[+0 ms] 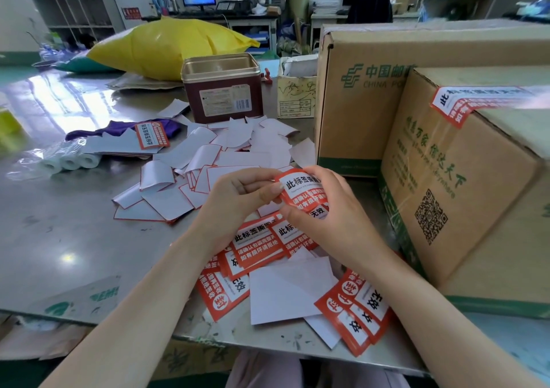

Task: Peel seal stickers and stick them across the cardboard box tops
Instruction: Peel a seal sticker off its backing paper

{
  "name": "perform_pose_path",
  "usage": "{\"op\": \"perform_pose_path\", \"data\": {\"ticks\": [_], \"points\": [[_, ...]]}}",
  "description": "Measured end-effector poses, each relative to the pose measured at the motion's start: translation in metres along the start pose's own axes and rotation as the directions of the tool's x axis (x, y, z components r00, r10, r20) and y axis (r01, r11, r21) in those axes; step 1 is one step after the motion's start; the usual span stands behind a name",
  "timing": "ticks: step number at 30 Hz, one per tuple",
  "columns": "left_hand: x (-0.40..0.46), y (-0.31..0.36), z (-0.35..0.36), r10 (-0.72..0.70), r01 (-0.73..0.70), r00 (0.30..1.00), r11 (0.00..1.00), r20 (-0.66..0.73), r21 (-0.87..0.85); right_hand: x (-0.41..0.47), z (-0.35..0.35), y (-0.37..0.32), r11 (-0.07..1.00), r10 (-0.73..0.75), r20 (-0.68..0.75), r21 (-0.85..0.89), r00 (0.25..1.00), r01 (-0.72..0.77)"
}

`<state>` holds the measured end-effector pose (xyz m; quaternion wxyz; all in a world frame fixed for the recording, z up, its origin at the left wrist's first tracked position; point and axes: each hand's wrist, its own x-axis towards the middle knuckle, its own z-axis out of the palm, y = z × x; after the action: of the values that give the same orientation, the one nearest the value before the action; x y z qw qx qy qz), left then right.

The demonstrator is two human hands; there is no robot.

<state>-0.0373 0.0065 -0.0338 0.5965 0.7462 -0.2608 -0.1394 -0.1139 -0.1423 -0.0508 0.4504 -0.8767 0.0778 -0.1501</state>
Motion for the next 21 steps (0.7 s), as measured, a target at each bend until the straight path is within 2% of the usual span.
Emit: {"op": "perform_pose_path", "data": {"ticks": [7, 13, 17, 21], "points": [[0.0013, -0.0030, -0.0010, 0.011, -0.010, 1.000, 0.999, 0.013, -0.048, -0.0008, -0.0032, -0.0035, 0.997, 0.034, -0.020, 0.076, 0.999, -0.033], [0.0019, -0.0042, -0.0010, 0.019, -0.018, 0.999, 1.000, 0.038, -0.011, -0.0002, -0.0025, -0.0003, 0.999, 0.014, -0.061, 0.052, 0.998, -0.010], [0.0021, -0.0051, -0.0014, 0.009, -0.006, 0.998, 0.998, 0.055, -0.055, -0.0009, -0.0036, -0.0010, 0.998, 0.016, -0.075, 0.061, 0.997, -0.012], [0.0025, -0.0046, -0.0018, 0.025, -0.025, 0.999, 0.999, 0.038, -0.020, -0.0020, -0.0038, -0.0052, 0.999, 0.023, -0.010, 0.034, 1.000, -0.023]]}}
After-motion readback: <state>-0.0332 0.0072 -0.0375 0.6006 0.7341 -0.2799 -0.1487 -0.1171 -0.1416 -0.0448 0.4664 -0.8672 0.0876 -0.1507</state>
